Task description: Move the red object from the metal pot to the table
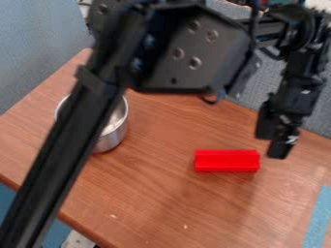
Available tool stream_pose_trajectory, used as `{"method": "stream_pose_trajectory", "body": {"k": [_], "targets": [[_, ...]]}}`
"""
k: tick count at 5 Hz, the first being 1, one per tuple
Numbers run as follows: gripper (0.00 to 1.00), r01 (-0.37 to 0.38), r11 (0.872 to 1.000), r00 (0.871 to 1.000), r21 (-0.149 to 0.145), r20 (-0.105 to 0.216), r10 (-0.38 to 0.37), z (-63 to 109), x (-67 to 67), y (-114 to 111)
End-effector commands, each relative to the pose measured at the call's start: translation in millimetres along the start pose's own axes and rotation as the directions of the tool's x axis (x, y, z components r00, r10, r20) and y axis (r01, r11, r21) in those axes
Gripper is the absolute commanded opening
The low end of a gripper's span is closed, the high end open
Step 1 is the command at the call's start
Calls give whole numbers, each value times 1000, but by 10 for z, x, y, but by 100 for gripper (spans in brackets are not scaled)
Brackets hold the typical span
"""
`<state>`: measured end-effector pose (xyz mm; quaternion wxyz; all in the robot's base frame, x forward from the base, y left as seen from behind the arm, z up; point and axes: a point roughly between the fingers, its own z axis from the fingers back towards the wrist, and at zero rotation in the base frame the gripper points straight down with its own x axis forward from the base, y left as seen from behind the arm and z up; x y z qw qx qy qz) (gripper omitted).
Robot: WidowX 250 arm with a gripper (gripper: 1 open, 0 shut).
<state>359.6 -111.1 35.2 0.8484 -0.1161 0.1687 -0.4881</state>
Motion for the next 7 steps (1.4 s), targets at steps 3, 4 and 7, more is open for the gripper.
{"method": "stream_pose_trajectory", "body": {"k": [3,4,7], "targets": [[100,201,972,979,124,-69,-193,384,-431,309],[100,222,966,973,134,-89,-211,318,-716,483],[100,613,764,787,201,-234,-570,83,-395,29]]}}
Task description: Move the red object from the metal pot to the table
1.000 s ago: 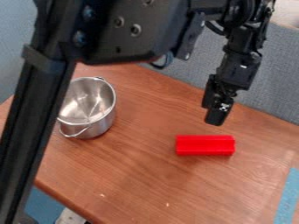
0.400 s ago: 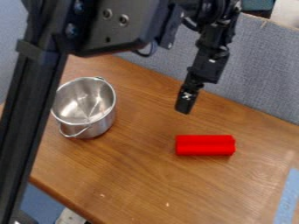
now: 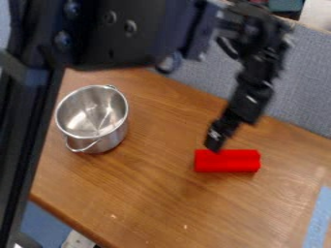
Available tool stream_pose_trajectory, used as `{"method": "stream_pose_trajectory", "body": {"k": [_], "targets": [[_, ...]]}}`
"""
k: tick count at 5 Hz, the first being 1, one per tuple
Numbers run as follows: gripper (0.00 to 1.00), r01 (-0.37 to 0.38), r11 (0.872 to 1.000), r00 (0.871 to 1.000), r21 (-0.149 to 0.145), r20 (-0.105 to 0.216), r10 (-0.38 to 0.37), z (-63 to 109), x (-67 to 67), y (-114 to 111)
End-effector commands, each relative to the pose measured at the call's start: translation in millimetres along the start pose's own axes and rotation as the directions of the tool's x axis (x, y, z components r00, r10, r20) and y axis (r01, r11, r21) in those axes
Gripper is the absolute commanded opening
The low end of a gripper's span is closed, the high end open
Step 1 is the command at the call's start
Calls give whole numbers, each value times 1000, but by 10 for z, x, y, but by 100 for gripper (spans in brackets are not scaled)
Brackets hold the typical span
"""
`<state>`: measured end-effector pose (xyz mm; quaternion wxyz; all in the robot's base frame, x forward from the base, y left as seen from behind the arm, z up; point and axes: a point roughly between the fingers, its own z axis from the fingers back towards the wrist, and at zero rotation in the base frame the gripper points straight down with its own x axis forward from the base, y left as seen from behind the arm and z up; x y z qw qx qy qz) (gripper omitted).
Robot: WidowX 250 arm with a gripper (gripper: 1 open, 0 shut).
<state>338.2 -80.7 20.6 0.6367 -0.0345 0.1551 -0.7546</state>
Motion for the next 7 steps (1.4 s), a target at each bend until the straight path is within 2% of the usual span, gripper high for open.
{"method": "stream_pose_trajectory", "body": {"k": [1,3,4,5,7], "targets": [[100,91,988,995,124,-61,-84,276,30,-36],[100,7,986,1000,165,-18,-4,-585,-319,398],[0,83,975,996,205,-53,-74,-659,-406,452],[0,162,962,986,221,-64,-151,-702,-490,518],[0,204,947,979,247,-51,-198,-745,-332,547]]}}
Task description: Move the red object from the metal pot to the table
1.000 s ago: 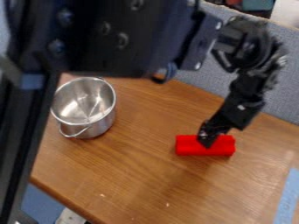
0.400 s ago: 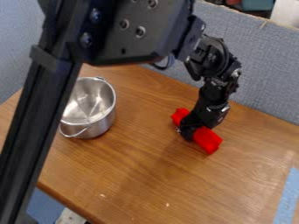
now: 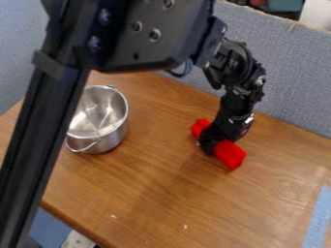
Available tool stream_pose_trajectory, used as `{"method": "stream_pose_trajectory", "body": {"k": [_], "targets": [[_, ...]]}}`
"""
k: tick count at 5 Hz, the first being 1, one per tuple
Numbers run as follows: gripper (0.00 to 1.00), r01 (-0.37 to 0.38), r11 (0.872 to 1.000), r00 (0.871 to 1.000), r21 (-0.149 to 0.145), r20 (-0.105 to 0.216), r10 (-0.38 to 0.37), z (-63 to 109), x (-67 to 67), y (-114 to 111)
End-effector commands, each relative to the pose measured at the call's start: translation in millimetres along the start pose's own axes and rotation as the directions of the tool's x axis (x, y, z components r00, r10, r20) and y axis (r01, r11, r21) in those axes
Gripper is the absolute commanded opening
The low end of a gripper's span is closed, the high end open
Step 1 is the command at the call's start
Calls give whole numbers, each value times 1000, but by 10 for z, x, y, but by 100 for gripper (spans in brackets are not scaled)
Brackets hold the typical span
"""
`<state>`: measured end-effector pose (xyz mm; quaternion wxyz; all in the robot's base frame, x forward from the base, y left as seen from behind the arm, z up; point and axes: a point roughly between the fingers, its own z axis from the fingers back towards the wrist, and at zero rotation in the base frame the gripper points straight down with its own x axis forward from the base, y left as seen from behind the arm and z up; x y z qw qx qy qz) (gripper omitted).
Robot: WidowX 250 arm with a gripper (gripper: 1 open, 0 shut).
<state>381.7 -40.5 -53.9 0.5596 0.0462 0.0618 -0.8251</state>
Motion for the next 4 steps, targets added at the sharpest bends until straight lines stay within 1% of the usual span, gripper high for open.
{"method": "stream_pose_trajectory", "body": {"k": [1,2,3,4], "targets": [[0,-165,986,986,-21,28,165,-12,46,-100],[0,-339,940,939,-40,40,340,46,58,-182],[0,-508,859,859,-65,40,511,99,52,-276],[0,-589,806,806,-62,27,591,283,128,-247]]}}
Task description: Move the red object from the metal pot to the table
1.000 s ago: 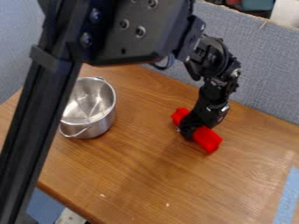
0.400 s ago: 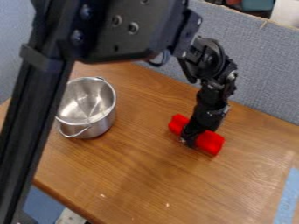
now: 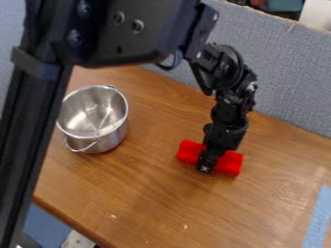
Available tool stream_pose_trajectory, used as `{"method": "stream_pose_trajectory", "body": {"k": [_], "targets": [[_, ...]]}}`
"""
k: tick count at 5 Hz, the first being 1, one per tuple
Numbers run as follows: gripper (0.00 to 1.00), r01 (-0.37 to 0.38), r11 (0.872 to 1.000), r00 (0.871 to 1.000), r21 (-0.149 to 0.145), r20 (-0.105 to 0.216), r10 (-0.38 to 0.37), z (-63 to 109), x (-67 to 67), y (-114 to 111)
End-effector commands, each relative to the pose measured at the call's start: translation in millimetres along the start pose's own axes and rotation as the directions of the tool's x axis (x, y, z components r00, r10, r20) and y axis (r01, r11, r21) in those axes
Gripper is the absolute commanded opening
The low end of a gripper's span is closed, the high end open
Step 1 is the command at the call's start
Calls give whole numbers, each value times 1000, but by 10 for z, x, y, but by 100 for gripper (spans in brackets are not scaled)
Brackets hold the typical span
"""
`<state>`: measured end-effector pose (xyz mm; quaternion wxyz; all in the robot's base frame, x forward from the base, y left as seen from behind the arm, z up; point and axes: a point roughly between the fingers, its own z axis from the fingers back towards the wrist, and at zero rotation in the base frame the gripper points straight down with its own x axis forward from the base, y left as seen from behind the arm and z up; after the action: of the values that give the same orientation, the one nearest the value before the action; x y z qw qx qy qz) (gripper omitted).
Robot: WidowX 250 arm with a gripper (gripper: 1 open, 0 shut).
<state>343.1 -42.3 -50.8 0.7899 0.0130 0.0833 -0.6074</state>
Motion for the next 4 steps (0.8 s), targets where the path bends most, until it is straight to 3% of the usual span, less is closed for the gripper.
{"method": "stream_pose_trajectory", "body": {"k": [1,2,3,4], "targets": [[0,-111,992,994,65,28,109,427,107,14],[0,-174,982,985,74,14,173,435,266,142],[0,-216,973,976,80,45,213,557,542,221],[0,-339,934,941,108,52,335,828,468,-73]]}}
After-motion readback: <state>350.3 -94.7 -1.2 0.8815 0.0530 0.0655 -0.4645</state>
